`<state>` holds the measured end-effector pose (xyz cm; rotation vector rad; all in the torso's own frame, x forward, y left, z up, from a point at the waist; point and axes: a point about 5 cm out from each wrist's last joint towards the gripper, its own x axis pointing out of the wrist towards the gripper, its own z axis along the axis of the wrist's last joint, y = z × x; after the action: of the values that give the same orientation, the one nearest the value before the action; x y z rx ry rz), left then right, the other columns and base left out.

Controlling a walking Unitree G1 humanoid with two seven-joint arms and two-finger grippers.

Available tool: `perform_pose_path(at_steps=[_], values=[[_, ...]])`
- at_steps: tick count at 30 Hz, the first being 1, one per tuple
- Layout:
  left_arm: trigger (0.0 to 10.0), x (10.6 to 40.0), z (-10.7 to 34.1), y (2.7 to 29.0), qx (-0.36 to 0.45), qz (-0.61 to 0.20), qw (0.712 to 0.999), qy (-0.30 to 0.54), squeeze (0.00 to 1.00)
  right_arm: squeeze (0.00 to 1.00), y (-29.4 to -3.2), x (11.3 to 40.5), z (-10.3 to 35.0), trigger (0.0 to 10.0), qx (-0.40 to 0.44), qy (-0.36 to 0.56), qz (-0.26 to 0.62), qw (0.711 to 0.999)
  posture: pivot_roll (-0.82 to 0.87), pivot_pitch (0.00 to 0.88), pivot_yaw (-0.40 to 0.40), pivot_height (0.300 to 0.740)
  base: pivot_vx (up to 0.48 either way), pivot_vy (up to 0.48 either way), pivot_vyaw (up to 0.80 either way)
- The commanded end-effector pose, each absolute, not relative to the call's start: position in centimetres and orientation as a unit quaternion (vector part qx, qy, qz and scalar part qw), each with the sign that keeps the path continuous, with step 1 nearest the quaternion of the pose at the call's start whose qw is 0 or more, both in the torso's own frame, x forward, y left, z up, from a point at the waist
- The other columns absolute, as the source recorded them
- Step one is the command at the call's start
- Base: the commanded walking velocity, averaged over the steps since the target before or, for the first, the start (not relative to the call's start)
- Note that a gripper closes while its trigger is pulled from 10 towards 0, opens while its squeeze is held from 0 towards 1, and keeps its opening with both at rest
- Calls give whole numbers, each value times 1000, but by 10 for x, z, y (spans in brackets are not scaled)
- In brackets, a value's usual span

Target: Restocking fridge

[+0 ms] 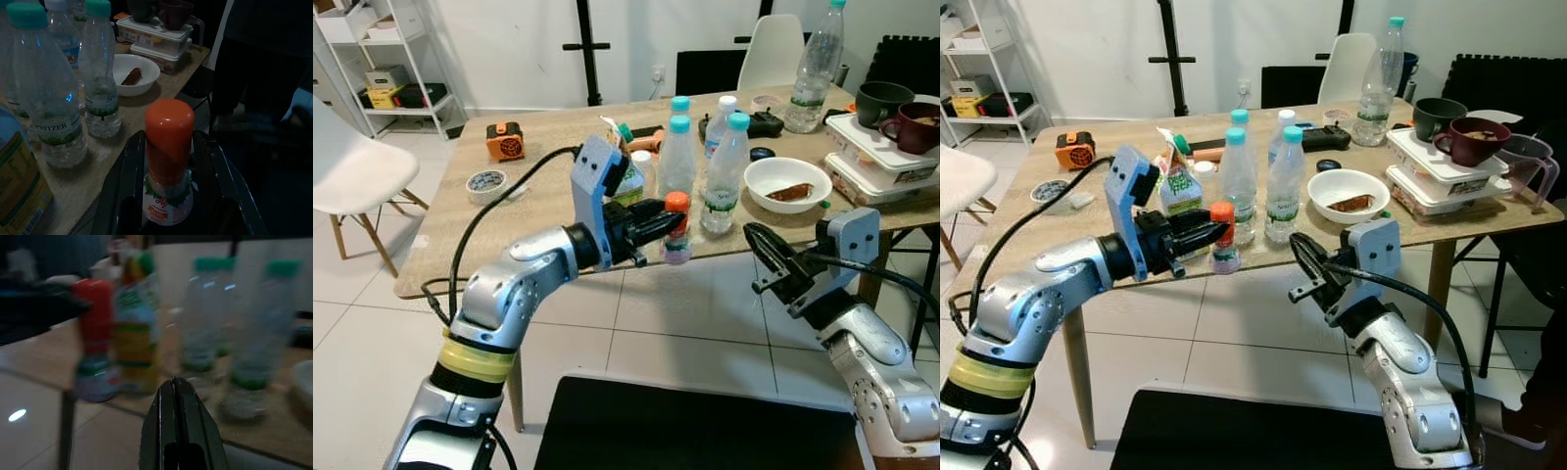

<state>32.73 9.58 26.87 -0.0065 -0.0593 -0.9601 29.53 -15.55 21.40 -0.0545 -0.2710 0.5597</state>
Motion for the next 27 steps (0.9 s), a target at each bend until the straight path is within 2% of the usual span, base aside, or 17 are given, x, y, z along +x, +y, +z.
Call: perform_pose_path(at_steps=[1,3,4,5,6,8,9,19,20,27], values=[[10000,327,267,95,-9,-461,887,-25,0,0,-151,292,210,10000,-28,-121,291,949,-65,148,65,740,0,0,0],[10000,327,267,95,-11,-462,886,-27,0,0,-150,292,208,10000,-29,-117,291,949,-63,148,63,740,0,0,0],[10000,326,269,93,-14,-463,886,-30,0,137,-148,292,204,10000,-28,-108,296,949,-62,148,63,740,0,0,0],[10000,326,269,93,-14,-463,886,-30,0,137,-148,292,204,10000,-28,-108,296,949,-62,148,63,740,0,0,0],[10000,325,269,92,-15,-464,885,-31,0,447,-146,292,202,10000,-26,-104,299,948,-57,147,61,740,0,0,0],[10000,325,270,91,-14,-464,885,-32,0,447,-145,292,201,10000,-25,-101,302,948,-57,147,61,740,0,0,0],[10000,325,270,90,-16,-465,885,-33,0,1000,-143,292,200,10000,-22,-99,306,947,-57,147,61,740,0,0,0],[10000,321,265,84,-24,-469,883,-28,0,1000,-131,293,202,10000,-14,-100,317,943,-56,148,61,740,0,0,0],[10000,320,265,81,-25,-473,880,-27,0,0,-129,294,203,10000,-15,-102,316,943,-56,149,60,740,0,0,0],[10000,312,264,69,-26,-505,862,-22,0,0,-124,302,210,10000,-21,-118,298,947,-56,155,64,740,0,0,0]])
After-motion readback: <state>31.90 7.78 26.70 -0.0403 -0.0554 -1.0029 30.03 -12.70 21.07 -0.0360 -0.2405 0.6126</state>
